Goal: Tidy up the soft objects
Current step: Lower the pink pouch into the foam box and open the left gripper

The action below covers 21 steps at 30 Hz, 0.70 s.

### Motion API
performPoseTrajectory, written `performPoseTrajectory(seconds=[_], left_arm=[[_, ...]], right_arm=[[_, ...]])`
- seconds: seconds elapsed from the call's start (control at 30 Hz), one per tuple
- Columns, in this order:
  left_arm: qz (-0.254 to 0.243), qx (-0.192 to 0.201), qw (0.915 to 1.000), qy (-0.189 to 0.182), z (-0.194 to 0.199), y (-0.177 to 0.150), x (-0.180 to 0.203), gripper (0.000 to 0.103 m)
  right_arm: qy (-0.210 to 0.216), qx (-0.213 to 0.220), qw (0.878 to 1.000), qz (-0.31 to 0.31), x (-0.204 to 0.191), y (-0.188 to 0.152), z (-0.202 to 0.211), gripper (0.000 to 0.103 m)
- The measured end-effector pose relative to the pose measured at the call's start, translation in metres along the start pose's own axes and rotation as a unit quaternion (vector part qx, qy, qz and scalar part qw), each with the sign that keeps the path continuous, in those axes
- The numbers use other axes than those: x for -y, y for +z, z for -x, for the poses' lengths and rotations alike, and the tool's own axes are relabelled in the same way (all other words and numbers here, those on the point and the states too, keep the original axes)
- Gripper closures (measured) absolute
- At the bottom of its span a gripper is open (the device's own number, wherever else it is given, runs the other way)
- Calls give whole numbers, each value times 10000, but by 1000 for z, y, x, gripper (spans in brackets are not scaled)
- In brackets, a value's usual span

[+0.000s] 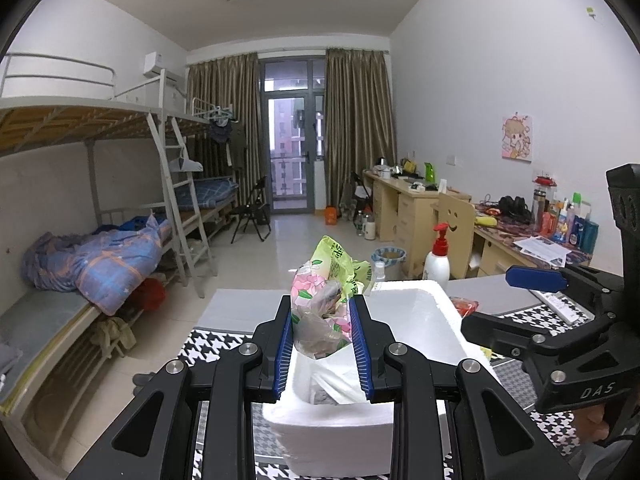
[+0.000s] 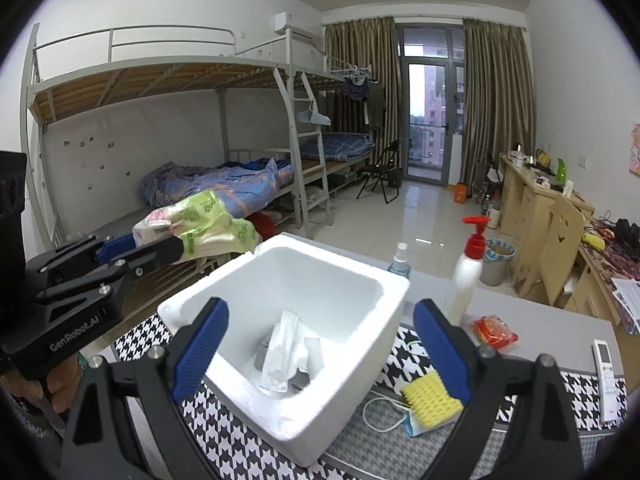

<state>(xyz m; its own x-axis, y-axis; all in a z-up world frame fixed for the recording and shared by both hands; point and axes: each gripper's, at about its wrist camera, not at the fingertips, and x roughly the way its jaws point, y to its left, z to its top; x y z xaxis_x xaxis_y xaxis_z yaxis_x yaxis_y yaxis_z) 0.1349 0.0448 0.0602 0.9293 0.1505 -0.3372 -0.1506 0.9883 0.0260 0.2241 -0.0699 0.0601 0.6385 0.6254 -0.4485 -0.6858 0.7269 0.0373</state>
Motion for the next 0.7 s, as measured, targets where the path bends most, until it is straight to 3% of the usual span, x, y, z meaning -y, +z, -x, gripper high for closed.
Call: performPoseTrajectory(seconds=[0.7], left_arm=[[-66, -204, 9992, -327, -21, 1, 22, 73]], right_arm=[[-199, 44, 9994, -283, 32, -16, 18, 7]])
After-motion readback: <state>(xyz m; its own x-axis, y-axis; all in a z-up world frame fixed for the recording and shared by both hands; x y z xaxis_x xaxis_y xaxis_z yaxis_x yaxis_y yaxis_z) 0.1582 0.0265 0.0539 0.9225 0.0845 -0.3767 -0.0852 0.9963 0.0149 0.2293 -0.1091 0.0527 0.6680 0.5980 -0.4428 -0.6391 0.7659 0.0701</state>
